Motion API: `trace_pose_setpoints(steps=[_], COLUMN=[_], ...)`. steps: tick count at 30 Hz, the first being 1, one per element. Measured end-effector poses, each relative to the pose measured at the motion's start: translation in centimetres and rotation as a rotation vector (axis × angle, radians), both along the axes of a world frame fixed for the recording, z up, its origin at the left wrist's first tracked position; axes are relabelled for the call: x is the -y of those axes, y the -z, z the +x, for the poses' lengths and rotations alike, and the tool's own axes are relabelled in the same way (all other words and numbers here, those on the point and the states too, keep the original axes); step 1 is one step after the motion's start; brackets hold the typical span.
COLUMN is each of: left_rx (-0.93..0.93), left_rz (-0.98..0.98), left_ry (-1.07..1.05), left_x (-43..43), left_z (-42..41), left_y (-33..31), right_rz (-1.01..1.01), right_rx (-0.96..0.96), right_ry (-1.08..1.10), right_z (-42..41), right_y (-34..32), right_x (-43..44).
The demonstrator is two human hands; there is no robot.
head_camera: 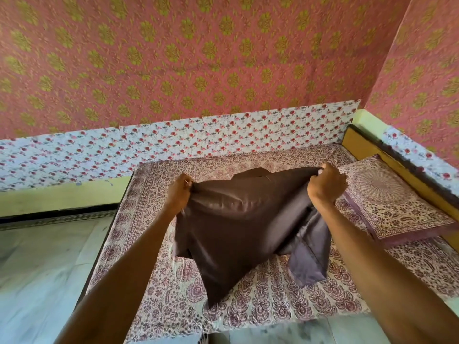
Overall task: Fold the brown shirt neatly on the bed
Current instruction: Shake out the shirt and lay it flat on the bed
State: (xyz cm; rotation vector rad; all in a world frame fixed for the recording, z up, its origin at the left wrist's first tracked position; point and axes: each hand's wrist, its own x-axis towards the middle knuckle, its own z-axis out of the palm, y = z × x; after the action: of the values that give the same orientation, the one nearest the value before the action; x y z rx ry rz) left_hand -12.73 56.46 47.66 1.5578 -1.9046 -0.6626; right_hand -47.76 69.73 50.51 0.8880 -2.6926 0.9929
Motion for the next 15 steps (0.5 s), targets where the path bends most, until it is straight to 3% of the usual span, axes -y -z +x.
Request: trace_pose_setpoints(steps=[3, 7, 11, 15], left_rx=[0.006, -0.173, -0.168, -0.151], left_rz=[-0.036, -0.180, -0.305, -0.031], left_ry=[0.061, -0.023, -0.155, -0.055], left_x=[-0.3, -1.4, -2.1, -1.8], left_z=[1.2, 1.8, 1.0, 1.1], left_y=[0.5, 0.0, 0.5, 1.9], right_rz=[-0.004, -0.031, -0.013, 0.220], right_rx=[0.003, -0.007, -0.004, -0.006], right_ry=[0.015, 0.032, 0.039, -0.050], right_z=[-0.2, -0.2, 0.1, 0.1], right_y=[0.3, 0.6, 1.1, 2.2], right_x=[-0.3, -0.4, 0.0, 0.0])
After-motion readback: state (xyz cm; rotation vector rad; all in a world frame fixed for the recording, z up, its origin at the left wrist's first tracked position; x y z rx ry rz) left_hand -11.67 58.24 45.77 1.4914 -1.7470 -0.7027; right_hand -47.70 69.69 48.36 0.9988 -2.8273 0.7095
